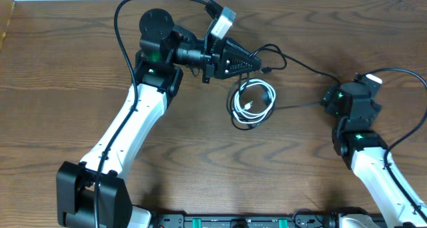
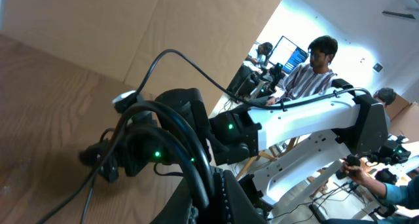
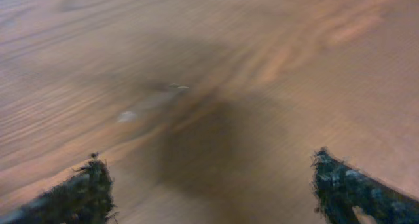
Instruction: Untangle cables
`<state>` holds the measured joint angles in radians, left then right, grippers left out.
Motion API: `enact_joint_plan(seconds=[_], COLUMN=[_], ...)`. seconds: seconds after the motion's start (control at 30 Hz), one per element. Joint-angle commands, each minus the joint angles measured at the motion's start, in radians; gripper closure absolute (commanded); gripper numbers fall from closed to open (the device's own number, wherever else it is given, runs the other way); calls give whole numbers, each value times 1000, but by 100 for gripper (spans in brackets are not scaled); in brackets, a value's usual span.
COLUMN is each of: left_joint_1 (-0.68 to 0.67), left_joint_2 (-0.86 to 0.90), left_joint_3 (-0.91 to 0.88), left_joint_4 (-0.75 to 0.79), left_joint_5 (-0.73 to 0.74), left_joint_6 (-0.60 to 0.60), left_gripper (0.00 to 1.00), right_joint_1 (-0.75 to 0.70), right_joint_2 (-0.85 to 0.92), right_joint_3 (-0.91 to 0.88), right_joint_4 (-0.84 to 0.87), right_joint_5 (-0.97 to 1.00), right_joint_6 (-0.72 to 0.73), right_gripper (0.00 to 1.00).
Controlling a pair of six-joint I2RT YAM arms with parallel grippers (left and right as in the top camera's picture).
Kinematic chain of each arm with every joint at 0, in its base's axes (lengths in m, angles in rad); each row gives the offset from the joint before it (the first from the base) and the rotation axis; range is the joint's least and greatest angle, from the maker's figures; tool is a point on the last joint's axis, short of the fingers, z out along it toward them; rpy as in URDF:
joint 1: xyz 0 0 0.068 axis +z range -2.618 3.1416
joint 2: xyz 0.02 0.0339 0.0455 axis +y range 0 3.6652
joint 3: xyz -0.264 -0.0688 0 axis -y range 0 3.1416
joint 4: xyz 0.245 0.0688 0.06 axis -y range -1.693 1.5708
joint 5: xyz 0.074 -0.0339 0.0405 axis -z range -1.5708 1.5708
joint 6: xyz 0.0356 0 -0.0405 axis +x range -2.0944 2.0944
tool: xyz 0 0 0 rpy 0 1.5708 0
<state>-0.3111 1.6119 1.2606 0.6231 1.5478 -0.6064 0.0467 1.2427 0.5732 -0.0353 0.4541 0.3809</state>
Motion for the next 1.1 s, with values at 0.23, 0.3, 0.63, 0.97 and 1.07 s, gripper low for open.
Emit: enact_joint_plan(seconds=[0.23,0.3,0.63,0.97,1.07], left_joint_1=[7,7,-3,-30,-45], left_joint_2=[-24,-24,-24,-24,-24], left_joint_3=[13,13,13,13,13], left_joint_4=[9,6,-321,-587,-602], left_joint_5=[22,5,-558,-1048,-1086], left_joint_6=[3,2,-98,-496,-633], left_gripper=[92,92,92,92,92], right_joint_1=[-18,-18,-18,10,52], right_joint_2=[-24,-24,-24,-23,-23], right_joint_3=[3,3,3,3,3], right_joint_4=[-20,-21,-63,-85,-80], right_joint_5=[-355,-579,-1121,-1358,-1332], right_joint_6=[22,22,22,23,23], right_gripper=[1,1,1,1,1])
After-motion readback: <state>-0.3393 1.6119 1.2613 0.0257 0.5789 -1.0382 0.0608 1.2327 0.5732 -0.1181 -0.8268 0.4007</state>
